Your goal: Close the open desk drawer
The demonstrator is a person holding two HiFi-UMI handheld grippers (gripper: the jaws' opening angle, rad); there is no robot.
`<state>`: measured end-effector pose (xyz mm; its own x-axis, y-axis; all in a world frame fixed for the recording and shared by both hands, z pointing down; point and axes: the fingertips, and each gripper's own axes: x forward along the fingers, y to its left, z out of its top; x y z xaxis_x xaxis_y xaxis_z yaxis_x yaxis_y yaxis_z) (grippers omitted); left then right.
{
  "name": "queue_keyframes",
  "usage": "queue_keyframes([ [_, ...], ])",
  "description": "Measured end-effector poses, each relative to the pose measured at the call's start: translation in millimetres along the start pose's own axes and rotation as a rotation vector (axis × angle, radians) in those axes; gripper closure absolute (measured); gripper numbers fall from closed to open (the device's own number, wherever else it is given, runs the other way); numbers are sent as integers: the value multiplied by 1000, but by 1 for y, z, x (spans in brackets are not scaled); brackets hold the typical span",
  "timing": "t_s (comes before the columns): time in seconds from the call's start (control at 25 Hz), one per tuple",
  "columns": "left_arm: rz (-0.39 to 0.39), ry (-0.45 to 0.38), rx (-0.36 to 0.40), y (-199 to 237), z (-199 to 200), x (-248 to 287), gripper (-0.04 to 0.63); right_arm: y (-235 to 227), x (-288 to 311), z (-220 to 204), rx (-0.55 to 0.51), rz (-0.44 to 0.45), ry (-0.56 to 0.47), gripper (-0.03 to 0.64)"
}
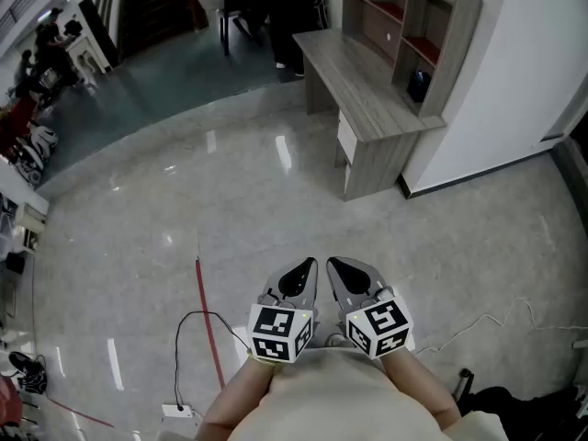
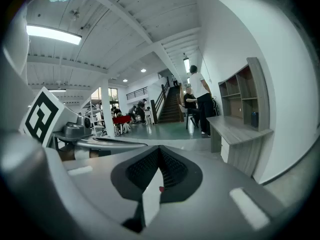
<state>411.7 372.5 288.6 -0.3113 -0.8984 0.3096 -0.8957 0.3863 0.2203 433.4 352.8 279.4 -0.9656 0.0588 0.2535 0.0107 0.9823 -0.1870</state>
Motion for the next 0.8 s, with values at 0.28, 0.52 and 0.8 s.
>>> queue_keyframes([
  [0.28, 5, -2, -9, 16, -1, -11, 588, 12, 9, 0, 4, 0, 2, 611],
  [0.52, 2, -2, -11, 42, -2, -30, 588, 35, 25, 2, 46, 0, -28, 611],
  [0.8, -1, 4, -30, 85, -6, -51, 588, 67, 55, -4, 64, 4, -3, 611],
])
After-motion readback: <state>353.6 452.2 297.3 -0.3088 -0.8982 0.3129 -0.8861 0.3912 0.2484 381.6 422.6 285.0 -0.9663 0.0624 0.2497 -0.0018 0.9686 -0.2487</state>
